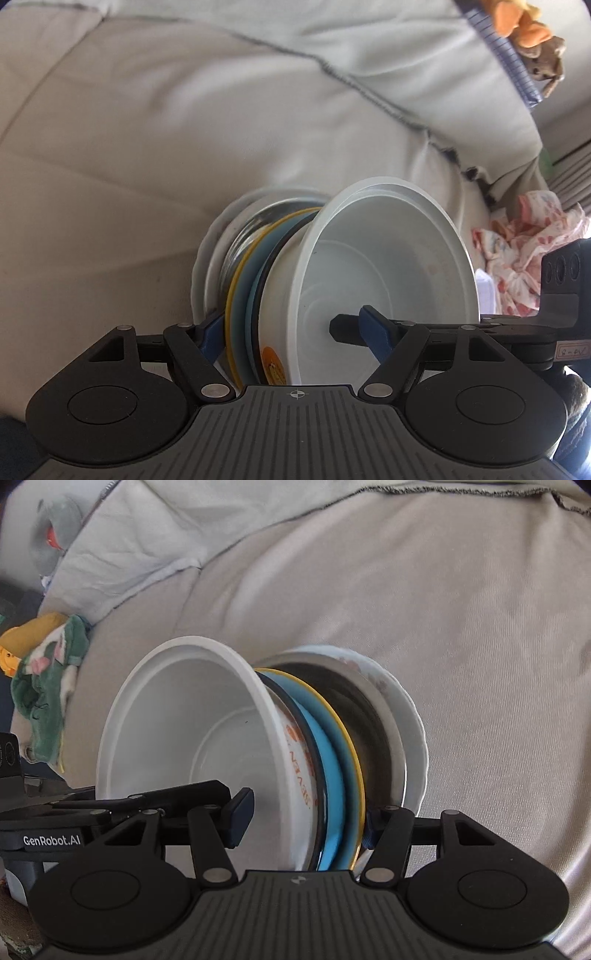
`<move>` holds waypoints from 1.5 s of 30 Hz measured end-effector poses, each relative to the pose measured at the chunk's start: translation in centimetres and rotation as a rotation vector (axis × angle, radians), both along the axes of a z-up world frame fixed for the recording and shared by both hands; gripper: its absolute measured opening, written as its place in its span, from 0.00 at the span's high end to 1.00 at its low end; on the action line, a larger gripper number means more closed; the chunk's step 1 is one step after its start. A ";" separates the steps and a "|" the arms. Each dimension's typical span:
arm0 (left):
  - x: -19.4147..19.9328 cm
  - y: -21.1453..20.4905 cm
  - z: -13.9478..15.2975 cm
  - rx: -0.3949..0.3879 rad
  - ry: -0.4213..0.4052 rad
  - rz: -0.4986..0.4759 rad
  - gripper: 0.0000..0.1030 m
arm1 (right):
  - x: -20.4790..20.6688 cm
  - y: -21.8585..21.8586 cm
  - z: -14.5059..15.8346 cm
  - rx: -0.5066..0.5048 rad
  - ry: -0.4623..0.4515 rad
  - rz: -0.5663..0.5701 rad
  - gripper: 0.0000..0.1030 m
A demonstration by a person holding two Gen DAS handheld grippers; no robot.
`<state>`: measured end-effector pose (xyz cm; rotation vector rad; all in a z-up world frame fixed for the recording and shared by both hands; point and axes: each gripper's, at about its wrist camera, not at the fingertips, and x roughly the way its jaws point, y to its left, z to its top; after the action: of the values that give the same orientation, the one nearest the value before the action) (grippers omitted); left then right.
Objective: Organize plates and bowls
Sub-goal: 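Lower the bowl stack onto the steel basin on the floral plate with both tools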
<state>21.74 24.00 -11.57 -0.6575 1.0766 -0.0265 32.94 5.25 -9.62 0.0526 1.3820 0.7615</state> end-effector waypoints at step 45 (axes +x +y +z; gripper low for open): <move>0.3 1.0 0.5 0.046 -0.019 0.018 0.55 | 0.2 -1.0 1.3 -0.009 -0.147 -0.018 0.52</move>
<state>22.07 25.02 -11.10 -0.6241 1.0505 0.0074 33.15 4.28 -8.28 0.0022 1.2431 0.7298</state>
